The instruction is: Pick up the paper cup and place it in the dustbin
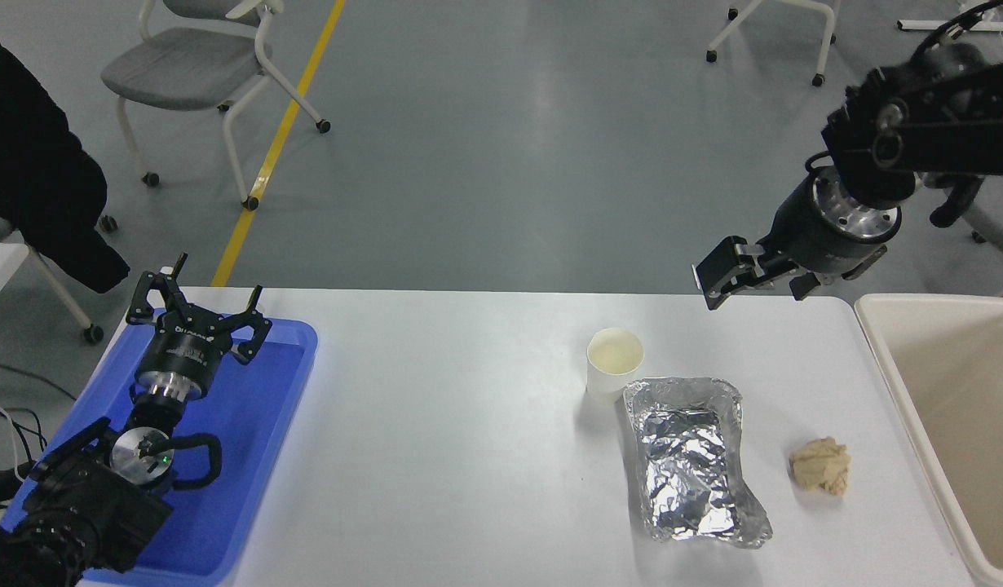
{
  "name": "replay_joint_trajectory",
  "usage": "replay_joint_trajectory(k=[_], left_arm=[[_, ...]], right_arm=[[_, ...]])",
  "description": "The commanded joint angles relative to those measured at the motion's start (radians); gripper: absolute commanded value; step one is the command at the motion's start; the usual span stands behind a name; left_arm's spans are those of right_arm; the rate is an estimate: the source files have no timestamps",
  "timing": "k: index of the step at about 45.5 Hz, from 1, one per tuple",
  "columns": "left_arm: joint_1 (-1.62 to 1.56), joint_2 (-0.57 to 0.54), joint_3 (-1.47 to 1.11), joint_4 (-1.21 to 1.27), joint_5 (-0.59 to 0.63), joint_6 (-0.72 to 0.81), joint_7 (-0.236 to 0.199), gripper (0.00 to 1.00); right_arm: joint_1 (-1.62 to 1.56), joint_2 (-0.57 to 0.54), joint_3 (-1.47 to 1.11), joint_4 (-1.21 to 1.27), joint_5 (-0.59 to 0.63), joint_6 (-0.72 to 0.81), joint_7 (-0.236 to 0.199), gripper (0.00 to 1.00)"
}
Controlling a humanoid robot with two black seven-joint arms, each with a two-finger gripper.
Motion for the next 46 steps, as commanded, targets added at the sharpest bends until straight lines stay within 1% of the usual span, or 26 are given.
replay_joint_trajectory(k=[1,11,13,19,28,38,43,46], left_arm=[[0.000,0.000,0.000,-0.002,0.000,0.000,0.000,1.00],[0.000,0.000,0.000,-0.002,0.000,0.000,0.000,1.00],[0.000,0.000,-0.002,0.001,0.000,0.000,0.000,1.00],[0.000,0.000,-0.002,-0.002,0.000,0.000,0.000,1.00],[0.000,0.000,0.000,0.001,0.000,0.000,0.000,1.00],[-0.001,-0.001,0.000,0.002,0.000,0.000,0.000,1.00],[-0.001,-0.001,0.000,0.002,0.000,0.000,0.000,1.00],[-0.001,-0.001,0.000,0.002,0.000,0.000,0.000,1.00]], right_arm=[[0.111,0.067,-0.058,0.064,0.085,0.064,0.000,1.00],[0.114,0.067,-0.075,0.064,0.085,0.064,-0.002,1.00],[0.106,0.079,-0.106,0.064,0.068,0.064,-0.002,1.00],[0.065,0.090,-0.112,0.056,0.069,0.045,-0.002,1.00],[-0.027,0.093,-0.098,0.016,0.066,-0.053,0.000,1.00],[-0.124,0.087,-0.080,-0.068,0.039,-0.085,0.000,1.00],[-0.202,0.105,0.004,-0.155,0.046,-0.157,-0.002,1.00],[-0.257,0.142,0.032,-0.212,0.046,-0.200,-0.002,1.00]])
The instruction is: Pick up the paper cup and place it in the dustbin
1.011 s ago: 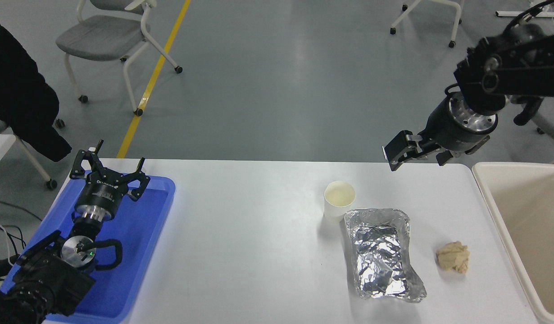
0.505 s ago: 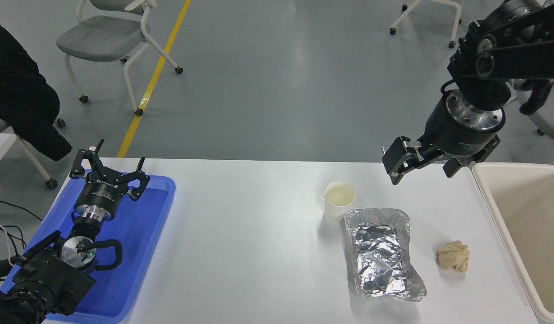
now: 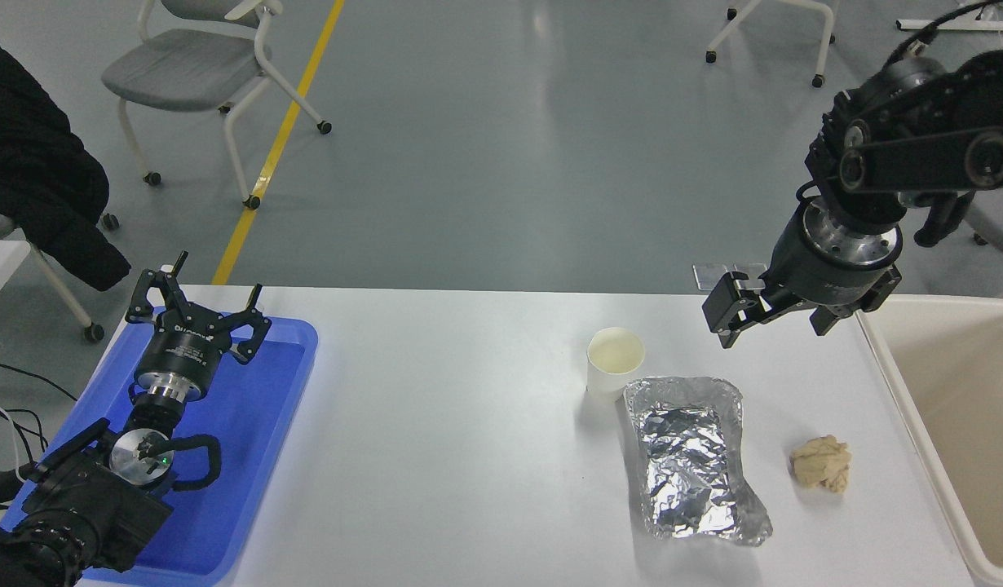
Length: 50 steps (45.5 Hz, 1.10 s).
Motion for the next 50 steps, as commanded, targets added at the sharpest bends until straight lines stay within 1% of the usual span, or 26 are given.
replay_joint_trajectory(k=[1,8,14,19,29,43,45,49,50], left_arm=[[0.000,-0.001,0.000,0.000,0.000,0.000,0.000,1.00],[0.000,-0.005,0.000,0.000,0.000,0.000,0.000,1.00],[-0.002,-0.007,0.000,-0.003,0.000,0.000,0.000,1.00],[-0.002,-0.008,0.000,0.000,0.000,0.000,0.000,1.00],[-0.002,-0.007,0.000,0.000,0.000,0.000,0.000,1.00],[-0.002,-0.007,0.000,-0.003,0.000,0.000,0.000,1.00],[-0.002,-0.007,0.000,0.000,0.000,0.000,0.000,1.00],[-0.002,-0.007,0.000,0.000,0.000,0.000,0.000,1.00],[-0.002,-0.007,-0.001,0.000,0.000,0.000,0.000,1.00]], right_arm=[[-0.164,0.062,0.092,-0.160,-0.003,-0.128,-0.001,1.00],[-0.334,0.117,0.127,-0.312,-0.006,-0.259,-0.003,1.00],[-0.468,0.137,0.148,-0.430,-0.005,-0.316,-0.001,1.00],[-0.558,0.160,0.164,-0.516,-0.008,-0.342,-0.001,1.00],[-0.693,0.168,0.237,-0.609,-0.022,-0.385,-0.001,1.00],[-0.821,0.180,0.322,-0.685,-0.130,-0.413,-0.003,0.98],[-0.830,0.183,0.322,-0.689,-0.141,-0.419,-0.003,0.95],[-0.857,0.191,0.323,-0.709,-0.143,-0.424,-0.001,0.82],[-0.860,0.191,0.323,-0.714,-0.143,-0.425,-0.001,0.77]])
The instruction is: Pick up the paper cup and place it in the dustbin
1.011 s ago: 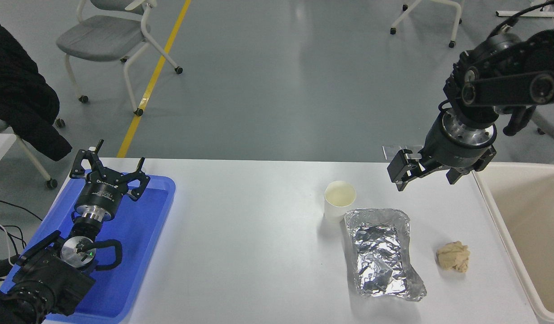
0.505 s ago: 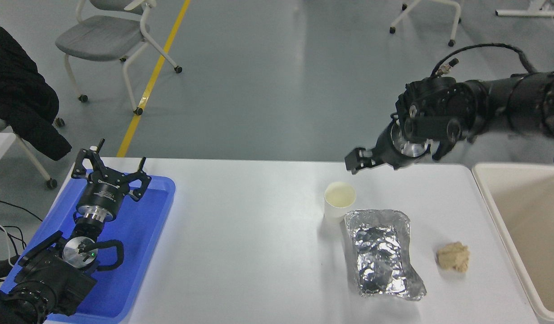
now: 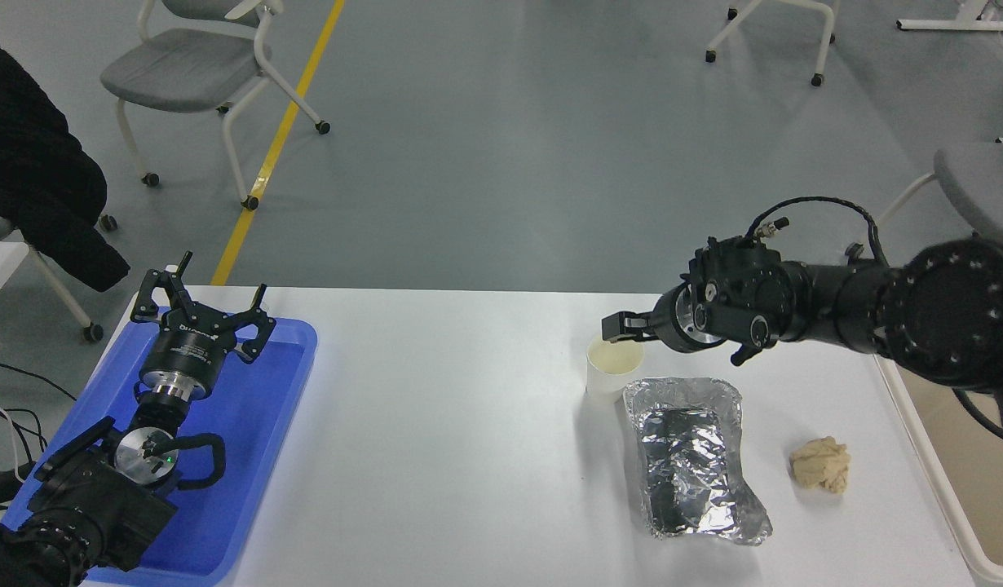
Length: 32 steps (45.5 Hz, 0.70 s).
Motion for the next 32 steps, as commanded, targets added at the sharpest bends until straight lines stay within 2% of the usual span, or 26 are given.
replay_joint_trajectory(k=[1,4,10,11,12,13,26,32], left_arm=[[0.000,0.000,0.000,-0.002,0.000,0.000,0.000,1.00],[0.000,0.000,0.000,-0.002,0.000,0.000,0.000,1.00],[0.000,-0.001,0.000,-0.002,0.000,0.000,0.000,1.00],[0.000,0.000,0.000,-0.002,0.000,0.000,0.000,1.00],[0.000,-0.001,0.000,-0.002,0.000,0.000,0.000,1.00],[0.000,-0.001,0.000,-0.002,0.000,0.000,0.000,1.00],[0.000,-0.001,0.000,-0.002,0.000,0.000,0.000,1.00],[0.000,-0.001,0.000,-0.002,0.000,0.000,0.000,1.00]], right_arm=[[-0.089,0.014,0.036,-0.062,-0.042,-0.026,0.001,0.70],[-0.090,0.014,0.040,-0.065,-0.042,-0.027,0.001,0.47],[-0.089,0.014,0.059,-0.068,-0.041,-0.026,0.001,0.31],[-0.087,0.014,0.059,-0.066,-0.041,-0.026,0.001,0.21],[-0.086,0.014,0.059,-0.066,-0.042,-0.026,0.001,0.06],[-0.084,0.014,0.059,-0.066,-0.042,-0.023,0.001,0.00],[-0.004,0.014,0.039,-0.040,-0.042,0.063,0.001,0.00],[0.138,-0.034,-0.001,0.082,-0.036,0.103,0.001,0.00]])
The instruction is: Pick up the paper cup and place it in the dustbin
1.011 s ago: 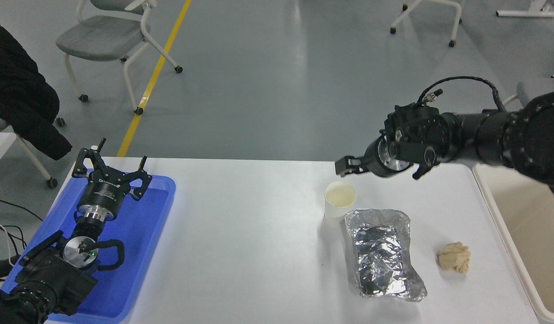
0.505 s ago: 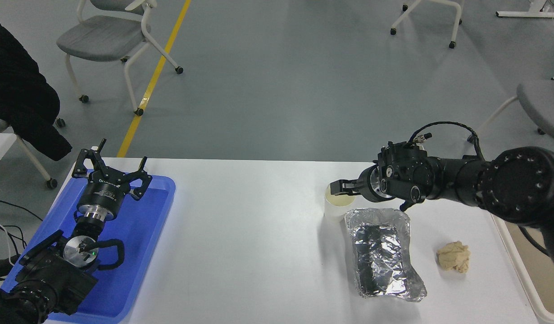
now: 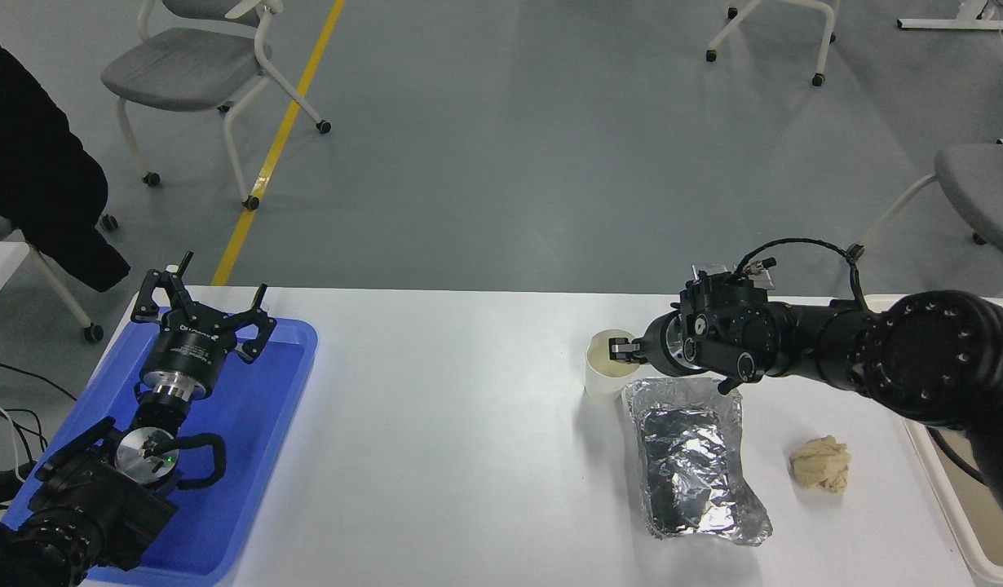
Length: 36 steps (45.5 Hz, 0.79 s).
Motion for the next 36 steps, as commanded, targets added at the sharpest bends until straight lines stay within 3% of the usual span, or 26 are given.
replay_joint_trajectory(k=[1,16,26,36], left_arm=[[0.000,0.000,0.000,-0.002,0.000,0.000,0.000,1.00],[0.001,0.001,-0.001,0.001,0.000,0.000,0.000,1.00],[0.003,0.003,-0.003,-0.002,-0.002,0.000,0.000,1.00],[0.005,0.004,-0.003,0.001,-0.002,0.000,0.000,1.00]], right_arm=[[0.193,-0.056,-0.053,0.143,0.011,0.075,-0.001,0.00],[0.732,-0.217,-0.144,0.541,0.026,0.223,-0.013,0.00],[0.980,-0.234,-0.224,0.645,0.106,0.318,-0.033,0.00],[1.076,-0.236,-0.242,0.663,0.108,0.385,-0.051,0.00]])
